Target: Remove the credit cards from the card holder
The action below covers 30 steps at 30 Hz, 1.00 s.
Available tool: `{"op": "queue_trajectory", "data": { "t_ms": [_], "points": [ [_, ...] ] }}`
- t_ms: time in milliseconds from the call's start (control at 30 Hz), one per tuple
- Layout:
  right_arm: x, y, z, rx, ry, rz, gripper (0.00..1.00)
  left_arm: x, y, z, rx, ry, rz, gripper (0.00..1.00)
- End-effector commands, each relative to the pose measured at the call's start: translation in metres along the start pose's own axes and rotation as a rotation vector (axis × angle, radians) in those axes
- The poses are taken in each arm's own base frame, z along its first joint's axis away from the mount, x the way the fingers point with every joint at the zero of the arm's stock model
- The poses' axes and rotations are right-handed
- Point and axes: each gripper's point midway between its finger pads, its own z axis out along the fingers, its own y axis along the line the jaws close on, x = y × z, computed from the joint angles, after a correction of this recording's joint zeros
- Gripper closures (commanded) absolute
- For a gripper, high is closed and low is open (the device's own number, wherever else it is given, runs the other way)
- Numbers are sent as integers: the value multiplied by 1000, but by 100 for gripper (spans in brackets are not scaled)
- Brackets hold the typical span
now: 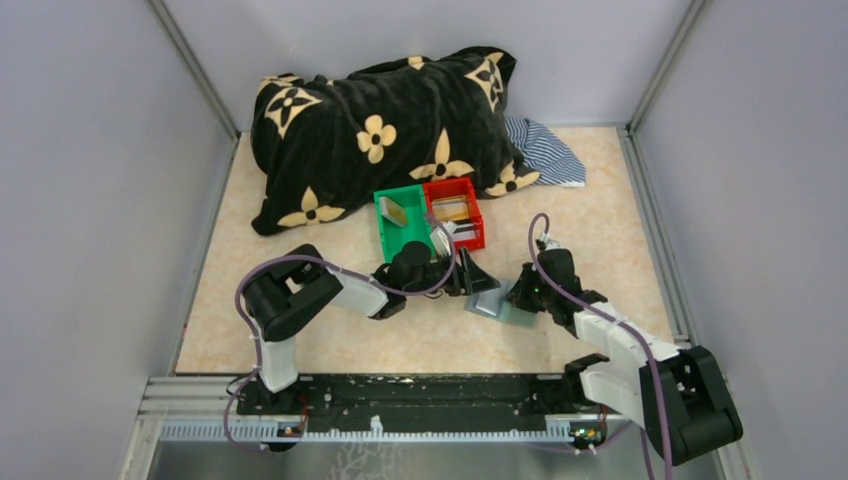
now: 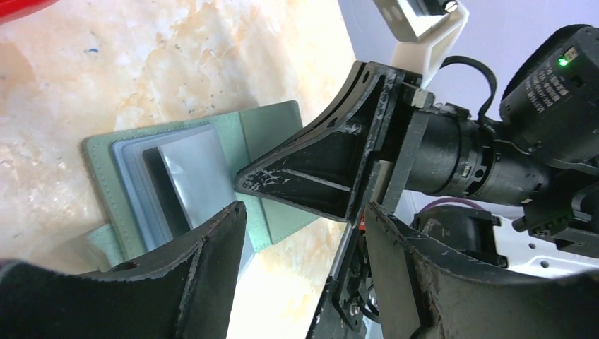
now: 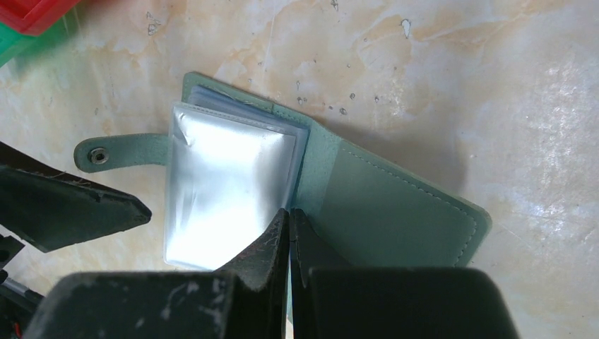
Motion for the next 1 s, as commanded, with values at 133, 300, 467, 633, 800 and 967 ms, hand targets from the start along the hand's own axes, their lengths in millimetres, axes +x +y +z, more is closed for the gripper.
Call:
{"op": "queue_trajectory", "data": {
  "t_ms": [133, 300, 467, 633, 800, 967],
  "points": [
    [-3, 4, 1, -15, -20, -3, 100, 5, 23, -7, -73, -10, 21, 31],
    [-2, 3, 3, -16, -16, -1, 100, 4, 28, -10, -101, -21, 31, 31],
    [-2, 3, 4, -19, -16, 2, 100, 3, 32, -10, -123, -22, 41, 31],
    [-1, 2, 5, -15, -12, 1, 100, 5, 35, -10, -130, -23, 27, 31],
    [0, 2, 6, -17, -9, 3, 100, 2, 40, -16, -143, -44, 7, 32],
    [1, 2, 8, -18, -3, 4, 100, 0, 35, -18, -113, -60, -18, 32]
  ]
}}
